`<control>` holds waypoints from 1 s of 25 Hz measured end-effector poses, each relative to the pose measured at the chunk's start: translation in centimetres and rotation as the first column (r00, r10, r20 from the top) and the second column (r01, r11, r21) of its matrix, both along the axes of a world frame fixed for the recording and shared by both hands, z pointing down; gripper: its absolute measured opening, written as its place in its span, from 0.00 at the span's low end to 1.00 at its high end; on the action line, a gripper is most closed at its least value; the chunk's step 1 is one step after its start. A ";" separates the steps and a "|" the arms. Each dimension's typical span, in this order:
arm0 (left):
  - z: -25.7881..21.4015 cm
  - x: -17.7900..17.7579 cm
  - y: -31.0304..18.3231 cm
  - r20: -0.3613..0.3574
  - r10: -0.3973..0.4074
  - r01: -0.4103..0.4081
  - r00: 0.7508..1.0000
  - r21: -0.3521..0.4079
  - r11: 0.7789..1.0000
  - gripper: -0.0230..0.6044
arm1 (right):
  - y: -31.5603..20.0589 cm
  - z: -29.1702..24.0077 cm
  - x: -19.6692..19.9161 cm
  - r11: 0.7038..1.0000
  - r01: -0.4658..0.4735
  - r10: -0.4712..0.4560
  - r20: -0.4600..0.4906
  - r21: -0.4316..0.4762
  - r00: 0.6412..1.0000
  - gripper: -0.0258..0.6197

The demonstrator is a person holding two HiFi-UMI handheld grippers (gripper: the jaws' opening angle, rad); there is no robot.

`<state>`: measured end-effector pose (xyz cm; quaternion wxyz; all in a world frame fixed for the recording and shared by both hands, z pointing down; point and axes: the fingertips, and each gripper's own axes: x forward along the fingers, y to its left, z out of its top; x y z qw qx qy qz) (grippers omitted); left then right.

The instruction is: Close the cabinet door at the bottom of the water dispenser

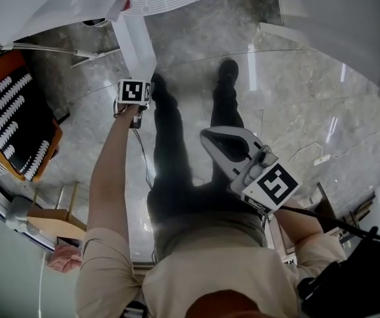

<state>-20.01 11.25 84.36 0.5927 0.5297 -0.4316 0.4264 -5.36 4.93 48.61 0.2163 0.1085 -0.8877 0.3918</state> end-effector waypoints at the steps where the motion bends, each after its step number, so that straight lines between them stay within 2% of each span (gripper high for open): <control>1: 0.0 0.2 -0.1 -0.006 -0.003 0.003 1.000 -0.003 1.000 0.46 | -0.1 -0.1 0.1 1.000 0.003 -0.003 0.005 0.005 1.000 0.06; 18: -0.3 4.2 -2.0 -0.078 -0.027 0.027 0.997 0.002 1.000 0.49 | -1.1 -0.5 1.4 0.999 -0.034 0.033 0.024 0.027 0.999 0.06; 25: -0.4 5.0 -2.6 -0.102 -0.034 0.035 0.994 0.007 0.999 0.49 | -1.9 -1.0 1.1 0.997 -0.064 0.062 0.064 0.035 0.996 0.06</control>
